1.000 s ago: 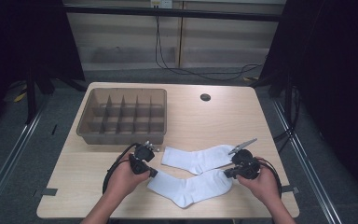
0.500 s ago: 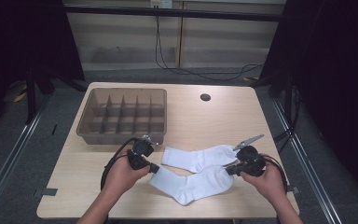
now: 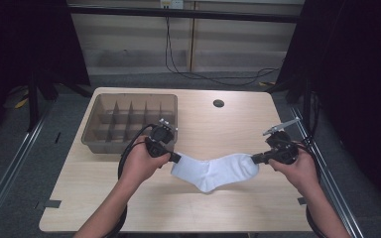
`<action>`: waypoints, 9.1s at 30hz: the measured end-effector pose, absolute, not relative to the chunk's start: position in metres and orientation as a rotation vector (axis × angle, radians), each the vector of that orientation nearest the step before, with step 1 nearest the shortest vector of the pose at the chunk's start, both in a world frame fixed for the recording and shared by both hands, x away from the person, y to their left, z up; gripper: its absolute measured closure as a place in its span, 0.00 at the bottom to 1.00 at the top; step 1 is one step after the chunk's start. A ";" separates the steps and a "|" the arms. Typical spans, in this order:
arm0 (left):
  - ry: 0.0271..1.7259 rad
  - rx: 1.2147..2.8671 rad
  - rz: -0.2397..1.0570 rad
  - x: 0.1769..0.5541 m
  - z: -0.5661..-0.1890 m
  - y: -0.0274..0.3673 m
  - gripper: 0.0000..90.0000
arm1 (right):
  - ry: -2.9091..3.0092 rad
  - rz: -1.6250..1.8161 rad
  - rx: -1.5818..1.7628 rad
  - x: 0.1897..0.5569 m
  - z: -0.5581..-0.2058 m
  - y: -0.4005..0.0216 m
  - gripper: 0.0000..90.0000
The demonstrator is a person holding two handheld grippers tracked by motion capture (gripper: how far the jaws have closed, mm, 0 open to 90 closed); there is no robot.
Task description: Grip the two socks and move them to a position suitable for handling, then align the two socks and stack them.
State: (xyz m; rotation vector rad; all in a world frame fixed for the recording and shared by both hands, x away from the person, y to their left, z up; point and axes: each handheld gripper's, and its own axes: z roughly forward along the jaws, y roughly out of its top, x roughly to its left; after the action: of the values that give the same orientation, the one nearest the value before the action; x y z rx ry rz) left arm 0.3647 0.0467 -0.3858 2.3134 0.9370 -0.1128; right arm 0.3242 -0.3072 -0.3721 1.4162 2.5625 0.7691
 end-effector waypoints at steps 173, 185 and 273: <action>0.973 2.521 -0.001 0.374 -0.471 0.008 1.00 | 2.484 0.414 1.731 0.386 -0.448 -0.321 0.77; 0.978 2.506 -0.002 0.373 -0.472 0.009 1.00 | 2.501 0.421 1.725 0.390 -0.452 -0.318 0.96; 1.025 2.460 0.004 0.372 -0.449 0.013 0.95 | 2.526 0.500 1.650 0.381 -0.389 -0.291 0.98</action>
State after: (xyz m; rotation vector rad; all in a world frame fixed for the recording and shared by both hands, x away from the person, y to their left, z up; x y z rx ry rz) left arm 0.3717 0.0127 -0.4490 2.4599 1.0245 0.0041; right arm 0.3813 -0.2912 -0.3893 1.6504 2.5265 0.5000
